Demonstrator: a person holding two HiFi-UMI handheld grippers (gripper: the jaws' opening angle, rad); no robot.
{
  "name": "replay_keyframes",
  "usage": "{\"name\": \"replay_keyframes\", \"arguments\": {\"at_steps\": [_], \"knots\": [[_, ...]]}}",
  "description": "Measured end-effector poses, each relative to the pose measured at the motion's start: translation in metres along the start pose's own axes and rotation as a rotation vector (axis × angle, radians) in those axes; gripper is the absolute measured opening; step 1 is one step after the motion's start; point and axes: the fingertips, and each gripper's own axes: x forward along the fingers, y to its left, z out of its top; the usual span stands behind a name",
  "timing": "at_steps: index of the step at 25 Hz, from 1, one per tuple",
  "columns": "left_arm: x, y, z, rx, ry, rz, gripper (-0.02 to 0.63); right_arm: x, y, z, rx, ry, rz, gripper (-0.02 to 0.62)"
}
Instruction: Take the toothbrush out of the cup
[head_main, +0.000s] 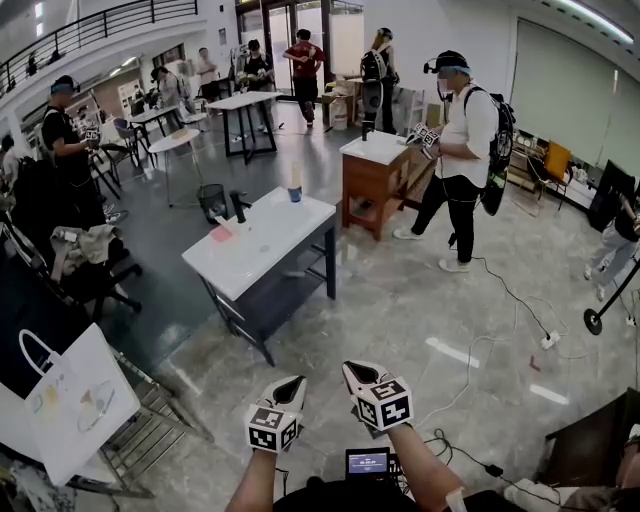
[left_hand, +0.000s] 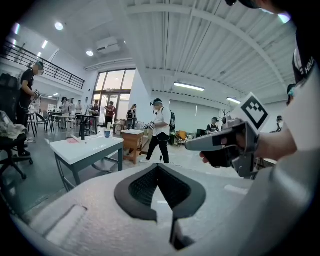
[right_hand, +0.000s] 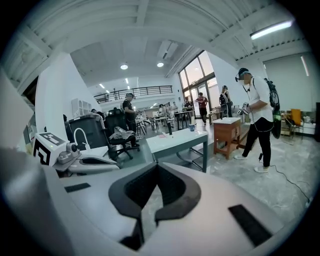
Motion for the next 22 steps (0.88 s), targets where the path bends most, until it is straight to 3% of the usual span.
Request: {"name": "replay_keyframes", "arguments": {"at_steps": [5, 22], "knots": [[0.001, -0.003, -0.004, 0.012, -0.002, 0.008, 0.009, -0.004, -0.002, -0.002, 0.044, 0.002, 0.022, 0.008], [0.011, -0.017, -0.008, 0.026, 0.017, 0.038, 0.009, -0.013, -0.020, -0.007, 0.051, 0.010, 0.051, 0.008]]}}
